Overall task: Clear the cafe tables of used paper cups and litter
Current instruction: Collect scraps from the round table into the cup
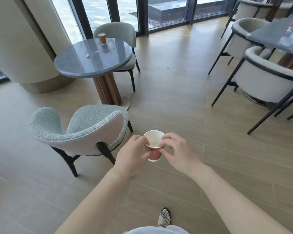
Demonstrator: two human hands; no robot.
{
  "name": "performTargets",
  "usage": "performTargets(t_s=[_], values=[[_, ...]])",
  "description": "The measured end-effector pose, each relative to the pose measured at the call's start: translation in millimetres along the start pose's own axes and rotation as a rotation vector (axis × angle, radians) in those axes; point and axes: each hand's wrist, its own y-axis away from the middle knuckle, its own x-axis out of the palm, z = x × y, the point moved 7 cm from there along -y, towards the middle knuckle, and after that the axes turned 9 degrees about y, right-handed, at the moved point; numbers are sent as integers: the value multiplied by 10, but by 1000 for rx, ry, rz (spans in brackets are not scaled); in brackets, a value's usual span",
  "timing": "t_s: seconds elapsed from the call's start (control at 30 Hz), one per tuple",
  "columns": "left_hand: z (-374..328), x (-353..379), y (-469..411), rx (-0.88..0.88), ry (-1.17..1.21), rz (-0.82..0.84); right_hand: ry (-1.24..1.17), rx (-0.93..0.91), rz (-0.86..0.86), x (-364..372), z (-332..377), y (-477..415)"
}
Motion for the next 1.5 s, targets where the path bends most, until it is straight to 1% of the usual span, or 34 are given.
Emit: performTargets(t_s=[0.33,0.47,0.6,0.83,1.13,1.33,1.5], values=[[-195,301,-883,20,41,21,11,64,-9,-229,-653,-636],[-157,354,-1231,15,46,16,23,129,-90,-247,-865,-912],[-20,317,-1614,-2,48,-11,8,106,-73,-124,-990,-1331],[314,117,-2631,-13,61,-24,-17,88,-34,24,-1233,-2493],[703,-470,-4173,23,36,-44,5,77,2,49,-1292,-4170],[846,-660,-4843,56,52,-88,-11,66,23,106,-1353,-4931],[1047,-752,-5391,2,42,-110,-5,6,56,220,-1518,-5581]])
